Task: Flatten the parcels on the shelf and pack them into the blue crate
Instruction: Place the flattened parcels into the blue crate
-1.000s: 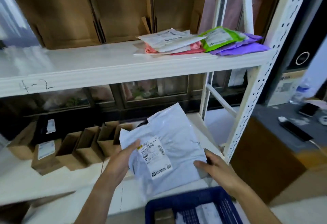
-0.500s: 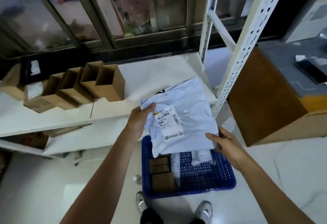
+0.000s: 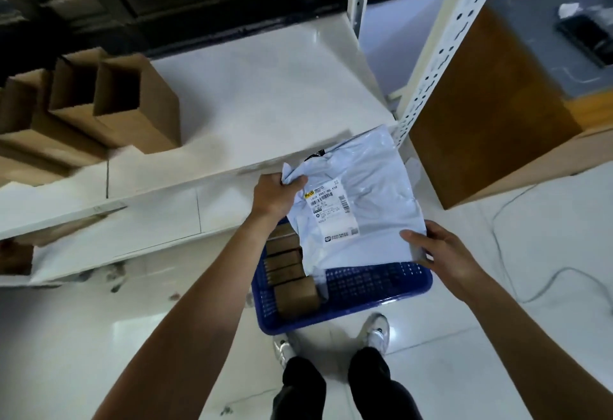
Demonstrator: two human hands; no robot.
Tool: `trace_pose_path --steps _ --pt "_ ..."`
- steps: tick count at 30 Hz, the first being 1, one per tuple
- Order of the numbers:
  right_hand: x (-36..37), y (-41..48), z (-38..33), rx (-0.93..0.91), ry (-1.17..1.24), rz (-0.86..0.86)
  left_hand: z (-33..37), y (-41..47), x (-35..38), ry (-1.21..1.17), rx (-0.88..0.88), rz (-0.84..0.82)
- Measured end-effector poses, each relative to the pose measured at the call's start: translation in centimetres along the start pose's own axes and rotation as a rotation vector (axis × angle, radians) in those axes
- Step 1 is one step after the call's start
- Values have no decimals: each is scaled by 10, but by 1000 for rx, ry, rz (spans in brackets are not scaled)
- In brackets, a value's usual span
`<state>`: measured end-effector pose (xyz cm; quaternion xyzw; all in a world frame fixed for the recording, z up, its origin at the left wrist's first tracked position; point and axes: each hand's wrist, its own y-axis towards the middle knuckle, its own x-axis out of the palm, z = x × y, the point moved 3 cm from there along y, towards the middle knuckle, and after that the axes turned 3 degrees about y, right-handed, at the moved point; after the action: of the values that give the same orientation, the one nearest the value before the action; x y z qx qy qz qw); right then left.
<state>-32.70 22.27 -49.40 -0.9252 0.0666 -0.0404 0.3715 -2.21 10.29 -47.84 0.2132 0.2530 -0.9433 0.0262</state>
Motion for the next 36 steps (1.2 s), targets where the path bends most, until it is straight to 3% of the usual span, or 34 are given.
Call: trace_pose_path --steps 5,13,21,30,34,36 --pt "-10 42 55 65 -18 69 -58 24 37 63 -68 -28" --pt "-27 144 180 143 -177 130 -207 69 120 309 -141 -158" --pt "-61 271 285 192 -315 86 -316 128 211 363 -179 -50" --pt "-81 384 376 303 -653 20 -416 183 300 451 -248 -14" --pt "-95 423 412 313 -871 -51 -456 203 338 566 -252 -108" --pt "-100 443 426 324 -986 -85 -477 213 358 508 -259 -110"
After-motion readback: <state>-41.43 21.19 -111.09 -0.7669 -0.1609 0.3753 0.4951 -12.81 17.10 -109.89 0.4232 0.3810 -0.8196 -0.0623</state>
